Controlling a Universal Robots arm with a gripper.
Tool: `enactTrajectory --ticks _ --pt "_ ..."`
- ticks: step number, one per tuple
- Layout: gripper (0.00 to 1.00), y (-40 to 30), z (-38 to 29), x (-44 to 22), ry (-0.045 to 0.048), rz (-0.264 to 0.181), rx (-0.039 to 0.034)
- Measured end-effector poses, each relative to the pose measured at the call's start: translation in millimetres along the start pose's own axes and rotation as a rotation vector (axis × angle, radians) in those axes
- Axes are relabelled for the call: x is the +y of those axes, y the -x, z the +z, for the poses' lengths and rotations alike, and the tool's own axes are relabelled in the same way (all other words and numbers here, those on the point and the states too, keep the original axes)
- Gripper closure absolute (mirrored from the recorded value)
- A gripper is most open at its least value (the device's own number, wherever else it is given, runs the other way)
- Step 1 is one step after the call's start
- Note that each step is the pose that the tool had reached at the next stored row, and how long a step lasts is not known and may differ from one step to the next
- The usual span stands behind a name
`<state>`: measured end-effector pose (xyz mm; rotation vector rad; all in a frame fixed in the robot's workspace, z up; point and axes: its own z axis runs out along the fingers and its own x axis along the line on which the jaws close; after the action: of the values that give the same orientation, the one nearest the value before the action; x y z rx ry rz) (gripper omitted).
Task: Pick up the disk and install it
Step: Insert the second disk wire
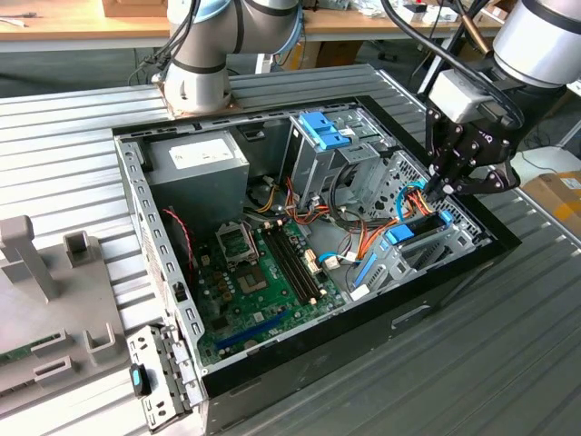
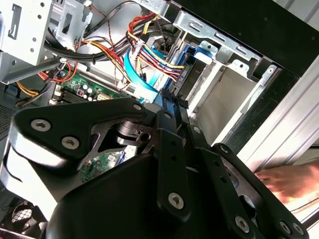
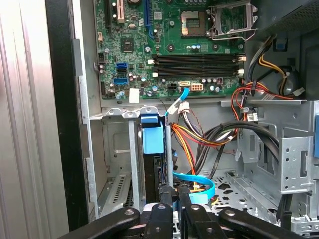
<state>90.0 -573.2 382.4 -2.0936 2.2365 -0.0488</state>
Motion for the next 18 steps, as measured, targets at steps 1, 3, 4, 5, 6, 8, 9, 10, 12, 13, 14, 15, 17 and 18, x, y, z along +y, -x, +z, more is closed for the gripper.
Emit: enactTrajectory --ticks 1,3,4,5,6,8,9,10,12,13,14,15,17,18 --pt "0.84 0.0 0.0 0.0 0.0001 -0.001 0.0000" --pt "0.84 -0.5 0.2 0.0 0.0002 -0.002 -0.0007" --pt "0.84 -1.2 0.6 0.0 0.0002 -0.004 -0.0011" --pt "0.84 -3.1 1.4 -0.1 0.0004 -0.010 -0.0013" --pt "0.84 -4.5 3.2 0.0 0.0006 -0.016 -0.0021" --pt "0.84 -5.6 5.9 0.1 0.0011 -0.028 -0.0028" --pt "0.84 -6.2 10.0 0.4 0.0019 -0.049 -0.0044" --pt "0.84 -6.6 11.8 0.6 0.0023 -0.059 -0.0052" --pt "0.84 -7.5 15.6 0.8 0.0033 -0.088 -0.0074" --pt "0.84 -7.5 16.0 0.9 0.0036 -0.097 -0.0078" --pt "0.84 -8.0 17.4 1.1 0.0040 -0.107 -0.0088" --pt "0.84 -9.5 20.8 1.4 0.0044 -0.119 -0.0097" --pt "0.84 -10.1 22.7 1.5 0.0046 -0.125 -0.0134" --pt "0.84 -10.4 24.2 1.6 0.0046 -0.124 -0.0154"
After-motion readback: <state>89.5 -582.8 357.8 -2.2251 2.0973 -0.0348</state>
